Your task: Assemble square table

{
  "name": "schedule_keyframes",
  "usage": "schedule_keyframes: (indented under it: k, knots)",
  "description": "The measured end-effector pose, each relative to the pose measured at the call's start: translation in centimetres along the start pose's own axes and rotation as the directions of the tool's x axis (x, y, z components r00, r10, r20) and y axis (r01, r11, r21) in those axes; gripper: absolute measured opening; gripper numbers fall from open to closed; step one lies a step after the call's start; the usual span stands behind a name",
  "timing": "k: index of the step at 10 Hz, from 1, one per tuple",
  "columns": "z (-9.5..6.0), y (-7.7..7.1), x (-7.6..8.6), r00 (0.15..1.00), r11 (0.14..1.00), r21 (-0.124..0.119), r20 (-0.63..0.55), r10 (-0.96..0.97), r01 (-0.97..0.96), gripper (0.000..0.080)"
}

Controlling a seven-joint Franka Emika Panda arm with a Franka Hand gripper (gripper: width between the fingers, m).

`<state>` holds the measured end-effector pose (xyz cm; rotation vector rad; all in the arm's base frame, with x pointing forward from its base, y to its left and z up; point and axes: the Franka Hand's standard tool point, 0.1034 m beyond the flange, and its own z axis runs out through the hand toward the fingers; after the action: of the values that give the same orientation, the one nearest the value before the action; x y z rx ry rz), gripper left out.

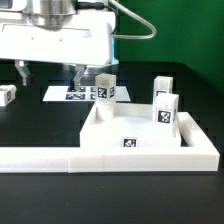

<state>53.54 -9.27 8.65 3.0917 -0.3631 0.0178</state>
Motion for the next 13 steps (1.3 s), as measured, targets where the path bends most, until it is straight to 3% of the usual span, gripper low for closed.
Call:
schedule_keyframes:
  k: [2, 5, 10, 13]
  knots:
    - [0.8, 2.3, -1.2, 1.000, 1.000, -0.013, 0.014, 0.006, -0.006, 0.0649]
    - [1.1, 7.7, -2.0, 1.000, 1.000, -0.029, 0.028, -0.004, 0.005, 0.0649]
    - [1.4, 11.1, -2.2, 0.999, 0.999, -0.041, 0.033, 0.025, -0.024, 0.0649]
    - [2.2, 14.4, -4.1, 0.998, 0.998, -0.059, 0.052, 0.020, -0.017, 0.0649]
